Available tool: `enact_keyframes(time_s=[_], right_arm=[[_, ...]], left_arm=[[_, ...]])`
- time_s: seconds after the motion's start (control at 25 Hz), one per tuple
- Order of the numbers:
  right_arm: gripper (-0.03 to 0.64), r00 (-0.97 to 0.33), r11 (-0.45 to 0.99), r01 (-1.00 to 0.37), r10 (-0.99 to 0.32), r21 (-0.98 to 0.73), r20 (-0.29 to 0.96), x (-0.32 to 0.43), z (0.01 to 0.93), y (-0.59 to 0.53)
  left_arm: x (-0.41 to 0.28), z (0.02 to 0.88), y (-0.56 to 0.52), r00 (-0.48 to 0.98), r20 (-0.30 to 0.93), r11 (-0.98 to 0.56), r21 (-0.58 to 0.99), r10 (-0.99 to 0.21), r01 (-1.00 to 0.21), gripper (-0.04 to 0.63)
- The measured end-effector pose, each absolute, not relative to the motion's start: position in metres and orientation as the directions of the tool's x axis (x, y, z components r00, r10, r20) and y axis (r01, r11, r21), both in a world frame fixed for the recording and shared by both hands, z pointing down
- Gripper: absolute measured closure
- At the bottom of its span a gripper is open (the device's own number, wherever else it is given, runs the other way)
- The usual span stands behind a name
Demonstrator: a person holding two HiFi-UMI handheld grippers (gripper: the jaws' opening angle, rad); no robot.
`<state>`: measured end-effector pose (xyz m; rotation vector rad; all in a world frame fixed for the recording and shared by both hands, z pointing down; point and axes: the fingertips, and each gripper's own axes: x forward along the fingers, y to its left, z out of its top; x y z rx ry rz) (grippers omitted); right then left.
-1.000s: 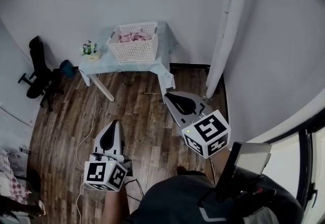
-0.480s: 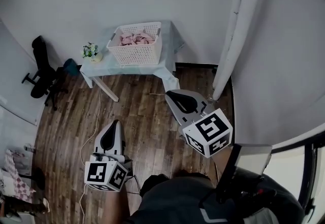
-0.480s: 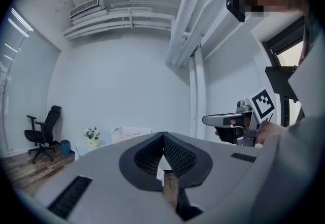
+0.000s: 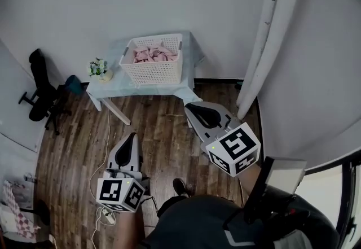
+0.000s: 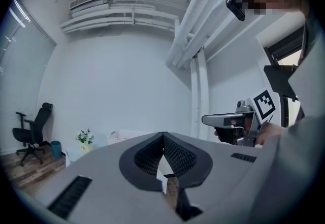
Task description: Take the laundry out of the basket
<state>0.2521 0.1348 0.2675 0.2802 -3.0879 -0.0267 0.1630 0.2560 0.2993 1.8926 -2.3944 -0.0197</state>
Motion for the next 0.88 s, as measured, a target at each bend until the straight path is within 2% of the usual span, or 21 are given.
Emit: enact_keyframes(time_s=[0.48,0.88], right_arm=[[0.600,-0.969,0.972,-0.225,-0.230,0.065,0.091,0.139,0.267,0.118],[0.600,-0.955,0.962,-0.256,-0.267,0.094,0.130,0.083,0.273,0.106]], left_arm=[[0.048,0.299,0.228,-0.158,0.036,0.161,0.090,-0.987,-0.983,0.586],[-0.012,0.311,0.209,-0.105,0.032,0.108,0.129,-0.994,-0.986,0.586]])
